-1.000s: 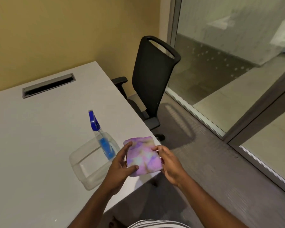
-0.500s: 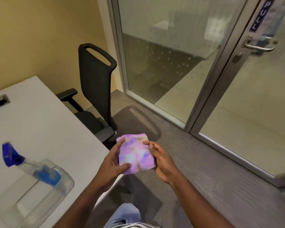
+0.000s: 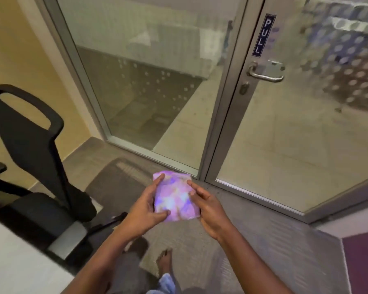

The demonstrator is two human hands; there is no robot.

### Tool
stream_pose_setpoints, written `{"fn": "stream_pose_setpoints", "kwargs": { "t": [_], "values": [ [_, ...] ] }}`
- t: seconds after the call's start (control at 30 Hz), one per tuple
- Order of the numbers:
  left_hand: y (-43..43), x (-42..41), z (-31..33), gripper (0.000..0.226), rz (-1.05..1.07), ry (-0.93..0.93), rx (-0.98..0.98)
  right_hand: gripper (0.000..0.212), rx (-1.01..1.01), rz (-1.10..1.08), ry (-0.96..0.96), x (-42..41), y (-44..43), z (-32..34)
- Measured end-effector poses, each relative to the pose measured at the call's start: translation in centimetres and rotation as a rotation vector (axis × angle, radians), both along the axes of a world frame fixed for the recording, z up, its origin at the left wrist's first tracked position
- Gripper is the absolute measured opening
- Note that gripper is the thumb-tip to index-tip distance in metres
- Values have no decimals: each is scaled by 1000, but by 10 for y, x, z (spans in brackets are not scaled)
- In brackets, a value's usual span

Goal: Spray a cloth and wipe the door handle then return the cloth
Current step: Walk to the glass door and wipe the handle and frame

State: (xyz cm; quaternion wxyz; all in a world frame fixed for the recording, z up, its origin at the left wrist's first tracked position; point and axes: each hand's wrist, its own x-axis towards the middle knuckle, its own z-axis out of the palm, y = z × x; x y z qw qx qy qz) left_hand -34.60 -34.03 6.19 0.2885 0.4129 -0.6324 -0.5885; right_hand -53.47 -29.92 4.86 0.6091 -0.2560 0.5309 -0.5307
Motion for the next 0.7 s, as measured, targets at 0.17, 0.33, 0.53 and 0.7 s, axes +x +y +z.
{"fn": "stream_pose_setpoints", "kwargs": {
  "t": [0.17,0.33,0.53,0.7],
  "values": [
    [-84,-33,1,92,-112,-260,-228,36,-27,-55,130,-28,-63,2],
    [-141,-61,-5,94,-184,-295,-389,40,-104,-61,490,-51,-106,9],
    [-182,-109,5,89,-221,-257,-471,38,-98,-194,557,-87,-133,17],
    [-200,-155,19,87,-285,-263,-465,42,-95,-278,443,-127,-143,25]
  ]
}}
